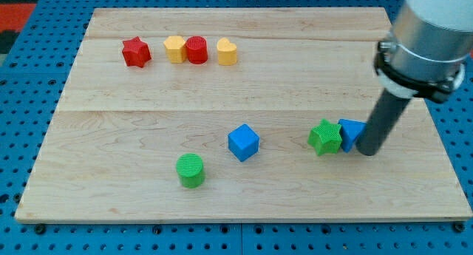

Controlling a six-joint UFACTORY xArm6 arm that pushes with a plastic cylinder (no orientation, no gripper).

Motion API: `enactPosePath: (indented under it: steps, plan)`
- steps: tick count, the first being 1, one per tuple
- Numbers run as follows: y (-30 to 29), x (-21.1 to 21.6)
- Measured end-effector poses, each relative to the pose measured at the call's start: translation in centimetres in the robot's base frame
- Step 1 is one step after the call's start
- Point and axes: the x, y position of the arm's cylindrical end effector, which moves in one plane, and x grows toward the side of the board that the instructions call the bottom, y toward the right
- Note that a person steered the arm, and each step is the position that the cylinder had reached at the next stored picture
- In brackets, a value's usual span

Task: Nudge the green star a bit up

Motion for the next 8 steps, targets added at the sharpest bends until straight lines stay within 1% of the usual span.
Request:
enactPosePath:
  steps: [2, 3, 4, 5, 7, 8]
  plan:
    - [-6.8, -1.5]
    - [-6.3, -1.7]
    - [-5.3, 1.2]
    - [-6.4, 2.2]
    - [-6.3, 2.2]
    - [-5.2, 2.2]
